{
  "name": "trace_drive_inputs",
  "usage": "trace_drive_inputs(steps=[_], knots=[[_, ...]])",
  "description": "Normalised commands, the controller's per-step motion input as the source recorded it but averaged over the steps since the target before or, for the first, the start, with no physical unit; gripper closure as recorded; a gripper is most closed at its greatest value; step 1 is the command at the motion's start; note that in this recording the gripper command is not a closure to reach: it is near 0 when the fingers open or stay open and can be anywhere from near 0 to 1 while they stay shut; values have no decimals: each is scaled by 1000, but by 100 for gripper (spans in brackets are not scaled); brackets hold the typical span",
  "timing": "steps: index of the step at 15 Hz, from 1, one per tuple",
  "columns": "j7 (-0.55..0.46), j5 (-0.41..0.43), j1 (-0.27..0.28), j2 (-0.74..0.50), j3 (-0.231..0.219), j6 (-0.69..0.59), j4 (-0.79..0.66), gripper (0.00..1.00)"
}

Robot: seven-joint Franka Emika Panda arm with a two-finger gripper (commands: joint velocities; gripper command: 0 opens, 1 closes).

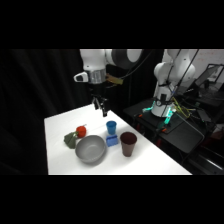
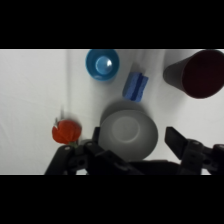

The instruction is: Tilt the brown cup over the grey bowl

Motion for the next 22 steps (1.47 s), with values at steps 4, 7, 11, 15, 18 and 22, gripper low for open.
trace_drive_inputs(steps=[4,7,11,15,18,22], knots=[[-104,-110,2,-157,36,128,-125,0],[-276,52,32,-334,79,255,-315,0],[-183,171,67,-323,87,355,-427,0],[-290,386,82,-280,78,361,-446,0],[-380,526,109,-197,94,232,-328,0],[-136,275,164,-172,157,195,-255,0]])
